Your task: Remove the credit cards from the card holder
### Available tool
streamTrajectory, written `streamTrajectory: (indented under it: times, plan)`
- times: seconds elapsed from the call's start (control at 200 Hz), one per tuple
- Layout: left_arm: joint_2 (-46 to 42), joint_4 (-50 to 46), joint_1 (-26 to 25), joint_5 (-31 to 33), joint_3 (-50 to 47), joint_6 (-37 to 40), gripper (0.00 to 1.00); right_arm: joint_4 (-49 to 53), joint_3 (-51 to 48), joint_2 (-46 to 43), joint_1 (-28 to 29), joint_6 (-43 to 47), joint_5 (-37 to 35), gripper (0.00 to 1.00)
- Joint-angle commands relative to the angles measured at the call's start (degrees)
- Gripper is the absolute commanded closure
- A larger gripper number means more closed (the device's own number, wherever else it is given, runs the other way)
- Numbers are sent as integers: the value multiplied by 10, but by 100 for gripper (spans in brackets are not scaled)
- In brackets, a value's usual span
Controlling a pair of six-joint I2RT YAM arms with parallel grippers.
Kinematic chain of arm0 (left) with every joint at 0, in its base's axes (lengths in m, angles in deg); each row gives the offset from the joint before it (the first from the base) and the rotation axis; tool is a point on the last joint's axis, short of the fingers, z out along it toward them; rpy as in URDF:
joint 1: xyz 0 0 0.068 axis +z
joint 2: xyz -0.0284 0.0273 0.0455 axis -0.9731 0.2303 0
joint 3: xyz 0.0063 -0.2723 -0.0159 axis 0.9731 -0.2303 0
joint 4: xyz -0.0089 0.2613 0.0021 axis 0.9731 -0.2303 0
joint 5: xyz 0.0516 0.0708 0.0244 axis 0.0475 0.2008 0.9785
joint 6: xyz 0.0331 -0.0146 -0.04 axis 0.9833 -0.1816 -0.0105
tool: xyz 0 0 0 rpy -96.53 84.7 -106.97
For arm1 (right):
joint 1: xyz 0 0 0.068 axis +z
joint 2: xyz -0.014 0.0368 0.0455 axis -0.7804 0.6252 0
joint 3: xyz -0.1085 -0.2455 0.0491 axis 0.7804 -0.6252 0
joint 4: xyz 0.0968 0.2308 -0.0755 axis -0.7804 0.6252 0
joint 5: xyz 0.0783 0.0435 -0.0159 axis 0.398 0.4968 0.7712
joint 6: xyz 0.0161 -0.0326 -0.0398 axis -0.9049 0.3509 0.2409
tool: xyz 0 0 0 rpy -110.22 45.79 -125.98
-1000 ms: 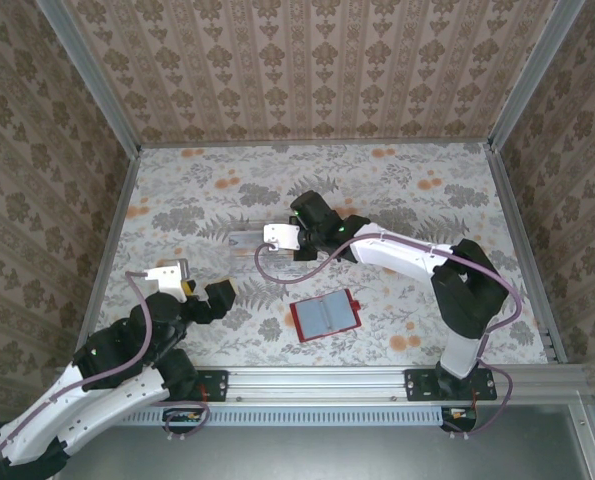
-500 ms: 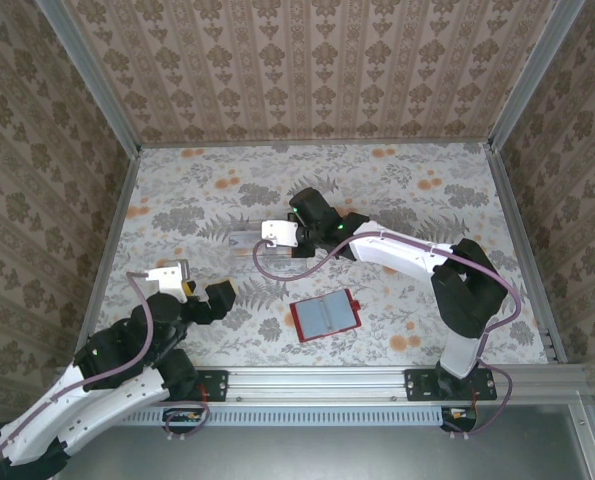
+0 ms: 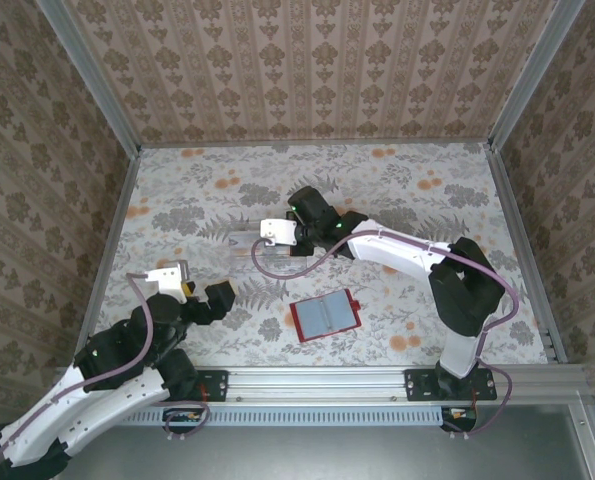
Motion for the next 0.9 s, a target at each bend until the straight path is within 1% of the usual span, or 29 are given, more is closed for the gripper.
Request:
streamTrajectory:
  times: [0.0,0.175,0.89]
  plan:
    - [-7,-9,4,13,-6,9,0,14,30,4,-3,2,13,100]
    - [-6,-6,4,13,-12,7,0,20,36,6,-4,6,12,100]
    - [-12,-14,7,18,-14,6,0,8,7,35,-18,-1,3,100]
